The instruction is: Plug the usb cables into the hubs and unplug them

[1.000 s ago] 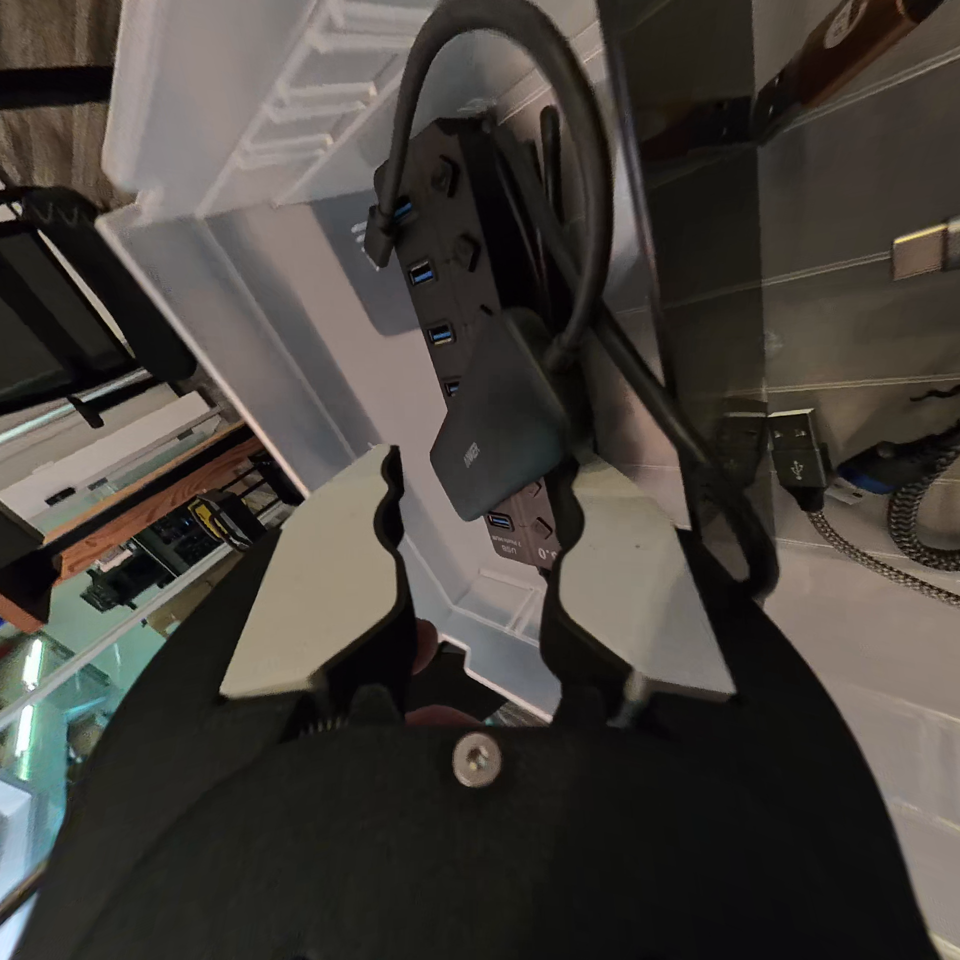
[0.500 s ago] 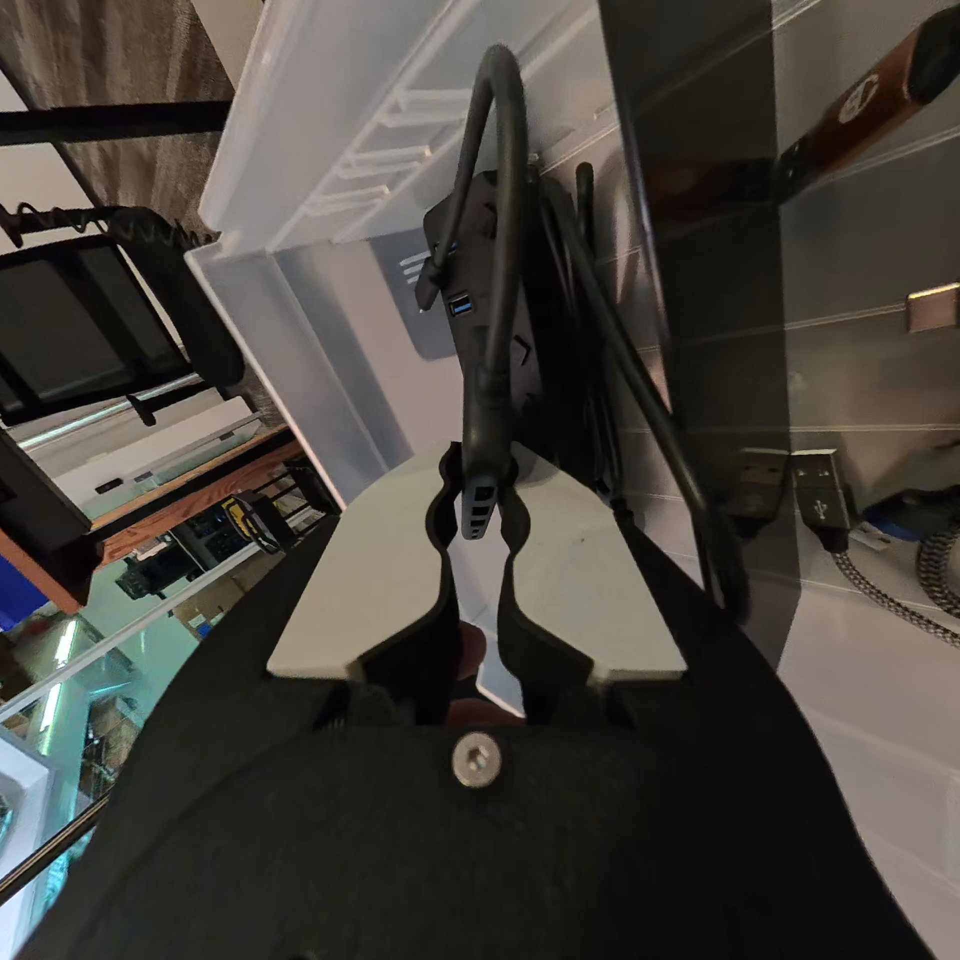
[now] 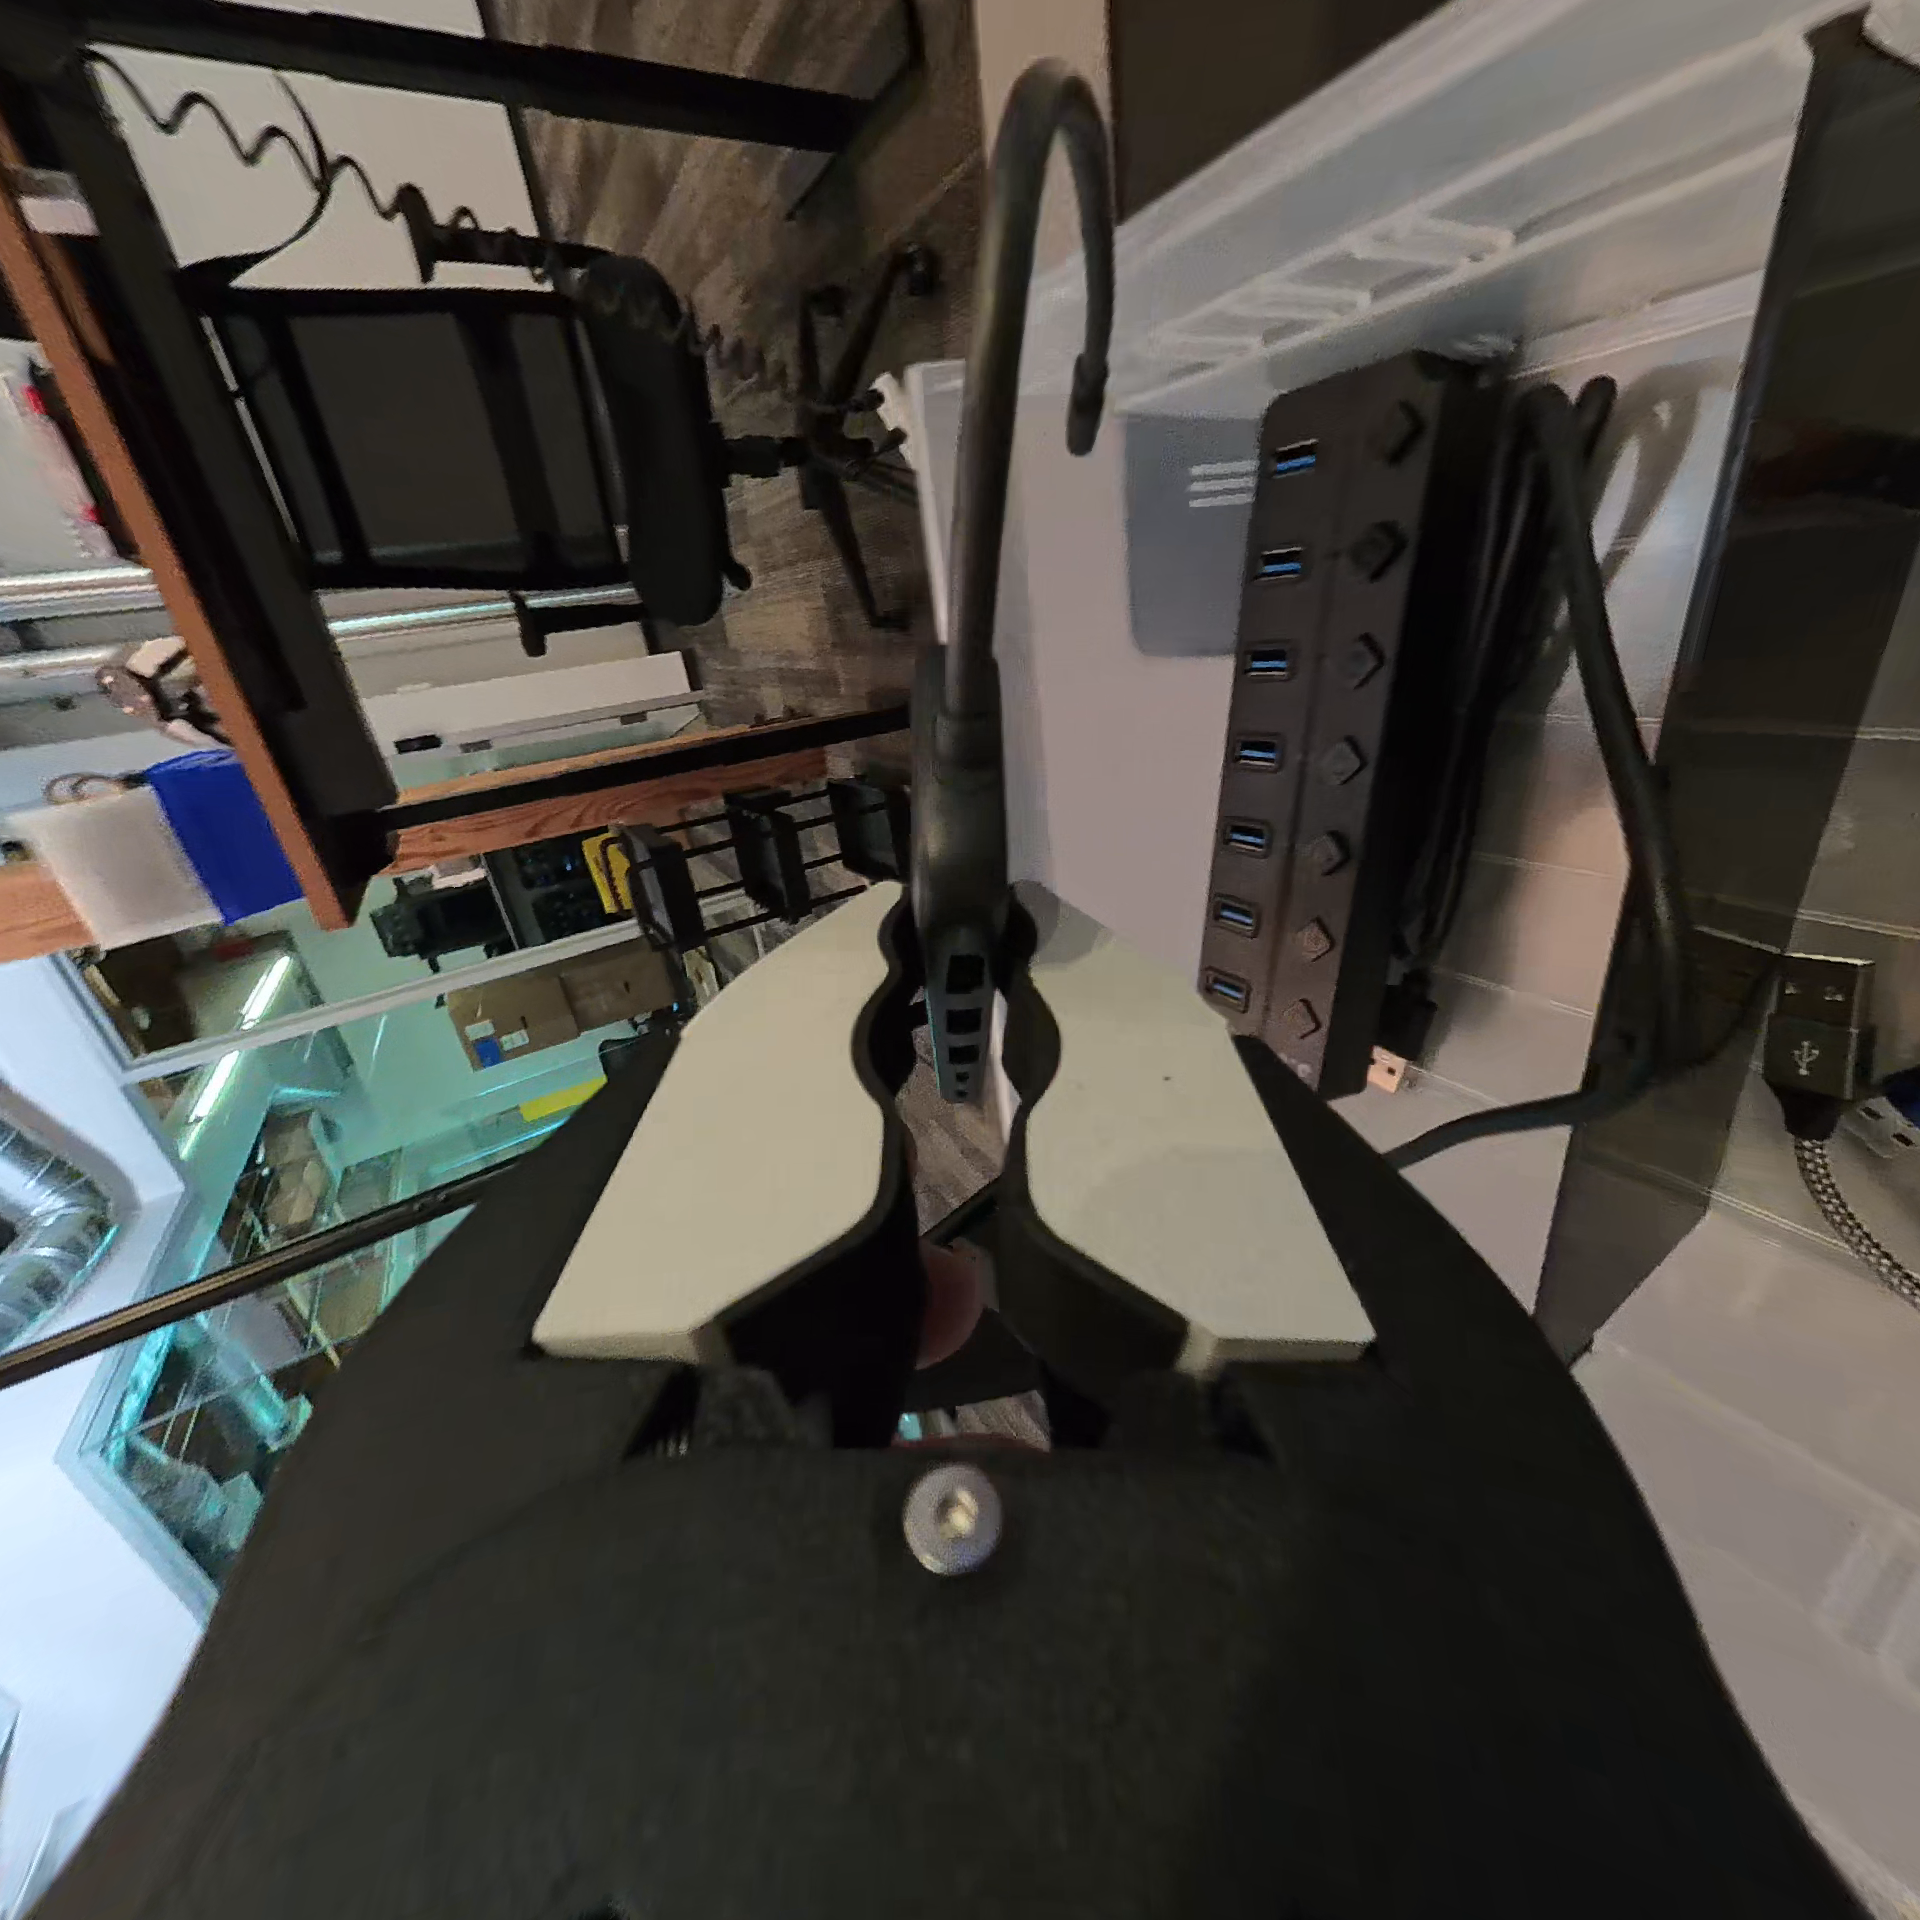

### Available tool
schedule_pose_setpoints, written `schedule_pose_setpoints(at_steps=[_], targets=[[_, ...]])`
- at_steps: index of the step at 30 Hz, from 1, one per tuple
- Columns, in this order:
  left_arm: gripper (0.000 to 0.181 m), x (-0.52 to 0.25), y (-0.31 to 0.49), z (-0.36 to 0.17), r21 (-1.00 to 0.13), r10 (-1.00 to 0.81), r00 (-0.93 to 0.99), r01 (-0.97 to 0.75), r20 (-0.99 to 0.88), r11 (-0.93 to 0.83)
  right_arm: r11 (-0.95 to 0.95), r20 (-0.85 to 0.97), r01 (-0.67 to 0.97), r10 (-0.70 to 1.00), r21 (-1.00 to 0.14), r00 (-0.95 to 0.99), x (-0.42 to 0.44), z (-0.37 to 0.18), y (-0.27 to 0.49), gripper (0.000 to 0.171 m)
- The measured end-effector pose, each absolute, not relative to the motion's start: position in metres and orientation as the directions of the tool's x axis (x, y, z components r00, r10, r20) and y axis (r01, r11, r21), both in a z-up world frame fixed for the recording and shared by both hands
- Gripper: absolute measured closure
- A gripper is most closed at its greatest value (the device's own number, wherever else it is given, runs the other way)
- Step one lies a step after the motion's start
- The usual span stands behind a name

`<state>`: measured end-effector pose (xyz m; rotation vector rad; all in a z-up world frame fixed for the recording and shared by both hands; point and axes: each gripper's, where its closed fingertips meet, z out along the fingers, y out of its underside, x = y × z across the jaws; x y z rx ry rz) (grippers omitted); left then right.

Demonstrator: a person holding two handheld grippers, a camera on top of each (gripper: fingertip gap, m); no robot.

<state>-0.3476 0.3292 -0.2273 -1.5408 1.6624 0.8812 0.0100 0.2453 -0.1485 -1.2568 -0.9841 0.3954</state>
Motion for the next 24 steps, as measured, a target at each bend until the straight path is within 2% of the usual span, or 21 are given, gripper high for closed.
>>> schedule_pose_setpoints(at_steps=[7, 13, 17, 24], targets=[[0.169, -0.335, 0.3, -0.172, 0.012, -0.417, -0.002, -1.0, -0.909, -0.022, 0.489, 0.583, 0.319, 0.66, -0.812, 0.474, -0.028, -0.133, 0.213, 0.133], [0.169, -0.315, 0.26, -0.142, 0.049, -0.366, -0.009, -0.994, -0.931, -0.1, 0.639, 0.725, 0.344, 0.576, -0.688, 0.378, -0.081, -0.127, 0.17, 0.131], [0.169, -0.29, 0.226, -0.136, 0.038, -0.367, 0.016, -0.99, -0.93, -0.139, 0.706, 0.783, 0.343, 0.524, -0.62, 0.336, -0.114, -0.126, 0.142, 0.129], [0.169, -0.235, 0.171, -0.157, 0.03, -0.436, 0.03, -0.991, -0.899, -0.129, 0.77, 0.858, 0.384, 0.42, -0.51, 0.297, -0.152, -0.136, 0.115, 0.124]])
